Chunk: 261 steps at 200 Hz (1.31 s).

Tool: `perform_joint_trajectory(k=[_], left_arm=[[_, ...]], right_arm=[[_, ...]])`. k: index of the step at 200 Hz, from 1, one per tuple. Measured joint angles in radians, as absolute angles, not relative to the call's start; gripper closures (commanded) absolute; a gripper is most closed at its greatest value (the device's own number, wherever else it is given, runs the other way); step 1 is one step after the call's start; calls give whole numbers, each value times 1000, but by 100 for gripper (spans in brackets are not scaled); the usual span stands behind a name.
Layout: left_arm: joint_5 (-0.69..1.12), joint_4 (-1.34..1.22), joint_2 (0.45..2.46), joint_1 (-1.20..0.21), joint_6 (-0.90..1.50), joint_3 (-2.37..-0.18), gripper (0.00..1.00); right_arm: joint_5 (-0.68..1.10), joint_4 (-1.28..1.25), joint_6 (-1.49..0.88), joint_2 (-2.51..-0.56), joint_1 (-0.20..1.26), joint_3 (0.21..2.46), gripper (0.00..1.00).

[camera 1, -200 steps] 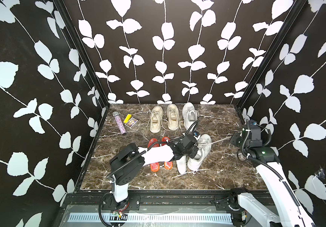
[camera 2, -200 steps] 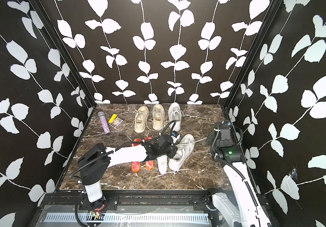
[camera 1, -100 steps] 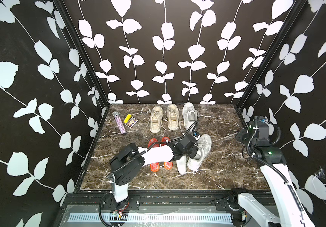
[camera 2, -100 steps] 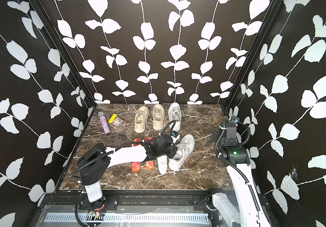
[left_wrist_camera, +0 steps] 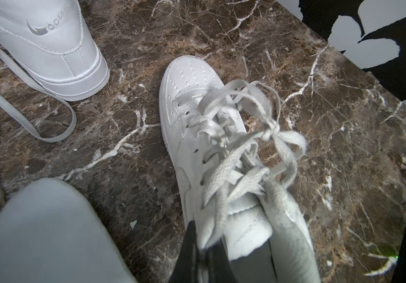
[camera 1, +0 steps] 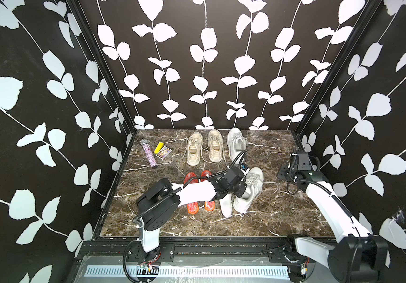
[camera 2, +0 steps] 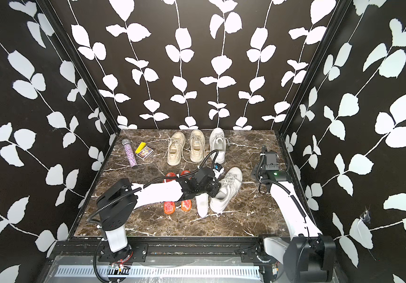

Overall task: Remove the insole from the shoe
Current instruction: Untie the shoelace on the shoe.

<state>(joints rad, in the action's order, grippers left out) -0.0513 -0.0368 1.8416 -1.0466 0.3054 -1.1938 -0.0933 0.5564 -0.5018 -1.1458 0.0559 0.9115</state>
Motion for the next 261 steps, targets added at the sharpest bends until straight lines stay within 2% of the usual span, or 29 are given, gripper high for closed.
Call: perform_joint_trajectory(k=[44,75,120,181,198,213,245,261], left_arm=[[-51,-37,1842,-1047,303,-1194,100],[-51,-37,1842,-1047,303,-1194,100],[-51,-37,1842,-1047,303,-1194,100],[-51,-37,1842,-1047,303,-1194,100],[-51,-37,1842,-1047,303,-1194,100],[-51,-37,1842,-1047,303,-1194,100],[-51,-37,1842,-1047,303,-1194,100],[-51,-37,1842,-1047,303,-1194,100]], right_arm=[[68,523,-482,-1082,62,855,47],[144,533,-477,-1079,161,800,49],[140,566,-478,-1050,297,770,51],[87,557,-467,-1134,341,770,55],[76,538,-463,-1174,351,771,62],[62,521,-459,-1208,355,771,75],[36,487,-460,-1239,357,772,95],[18,482,-464,-1238,357,777,100]])
